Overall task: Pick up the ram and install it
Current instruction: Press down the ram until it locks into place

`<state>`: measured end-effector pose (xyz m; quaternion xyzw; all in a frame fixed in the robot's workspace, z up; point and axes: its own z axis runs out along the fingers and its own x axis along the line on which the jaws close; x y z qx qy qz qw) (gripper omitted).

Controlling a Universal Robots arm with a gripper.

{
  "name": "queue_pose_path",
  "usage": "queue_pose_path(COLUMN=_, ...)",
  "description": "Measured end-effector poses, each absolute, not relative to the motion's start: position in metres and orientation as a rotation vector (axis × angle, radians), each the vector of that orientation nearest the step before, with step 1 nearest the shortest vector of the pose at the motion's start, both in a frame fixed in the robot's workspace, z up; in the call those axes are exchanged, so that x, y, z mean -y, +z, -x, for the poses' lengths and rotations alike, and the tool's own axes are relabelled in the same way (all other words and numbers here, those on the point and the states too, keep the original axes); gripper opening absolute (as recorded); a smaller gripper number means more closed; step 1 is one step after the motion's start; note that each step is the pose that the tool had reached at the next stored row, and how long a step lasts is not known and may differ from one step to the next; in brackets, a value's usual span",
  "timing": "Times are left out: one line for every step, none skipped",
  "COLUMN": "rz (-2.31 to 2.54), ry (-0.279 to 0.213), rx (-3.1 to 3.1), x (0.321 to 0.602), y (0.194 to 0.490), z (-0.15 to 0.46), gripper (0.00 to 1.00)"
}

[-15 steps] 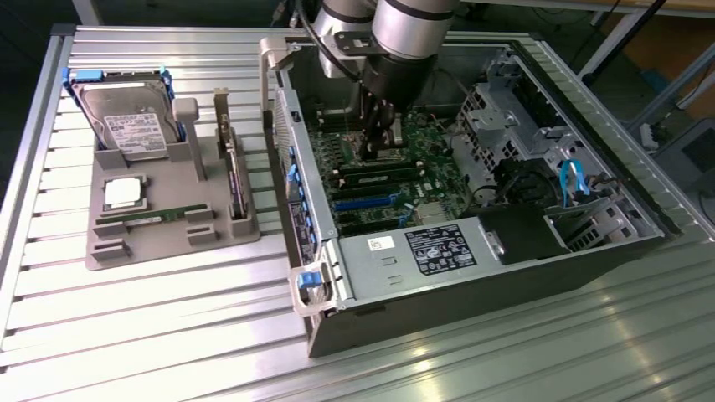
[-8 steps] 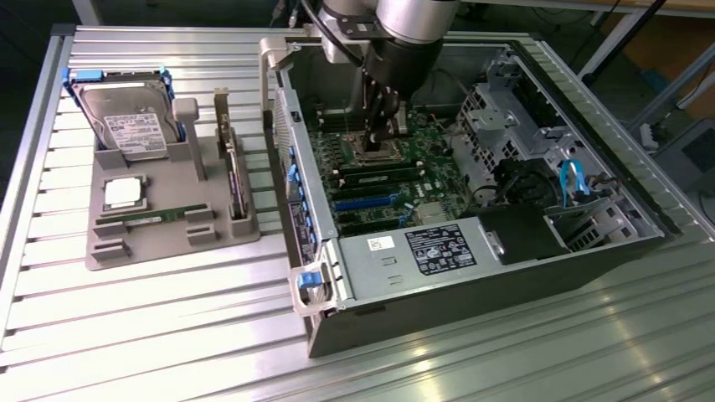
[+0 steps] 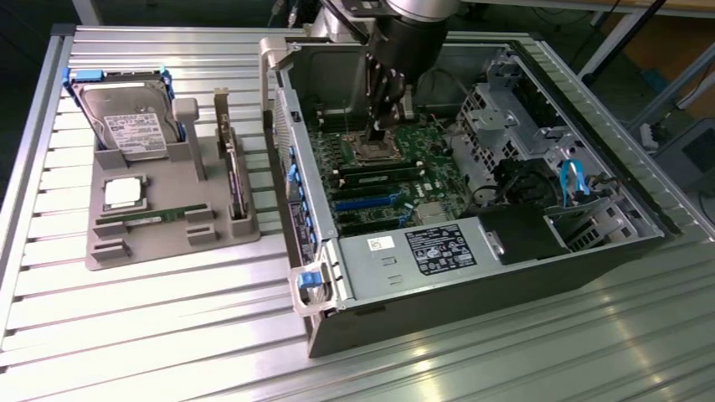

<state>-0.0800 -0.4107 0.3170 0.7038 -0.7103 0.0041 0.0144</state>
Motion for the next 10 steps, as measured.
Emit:
queue_pose_path(rz=-2.191, ry=0.013, rx=2.211, x=0.411, y=0.323, z=0.08, gripper=0.1)
queue_pose_path(rz=-2.191, ry=0.013, rx=2.211, x=0.411, y=0.327, z=0.08, gripper=0.1)
queue_pose_path(rz=-2.191, ry=0.014, rx=2.211, x=0.411, y=0.332, z=0.08, gripper=0.1)
queue_pose_path(rz=-2.19, ry=0.014, rx=2.211, x=0.411, y=0.337, z=0.08, gripper=0.1)
queue_pose_path(rz=-2.19, ry=0.014, rx=2.211, x=0.411, y=0.343, z=0.08, gripper=0.1)
queue_pose_path(rz=-2.19, ry=0.014, rx=2.211, x=0.411, y=0.347, z=0.08, gripper=0.1)
queue_pose_path(rz=-2.19, ry=0.015, rx=2.21, x=0.411, y=0.349, z=0.08, gripper=0.1)
queue_pose_path(rz=-2.19, ry=0.015, rx=2.21, x=0.411, y=0.35, z=0.08, gripper=0.1)
queue_pose_path(rz=-2.19, ry=0.015, rx=2.21, x=0.411, y=0.35, z=0.08, gripper=0.1)
queue_pose_path(rz=-2.19, ry=0.015, rx=2.21, x=0.411, y=0.35, z=0.08, gripper=0.1)
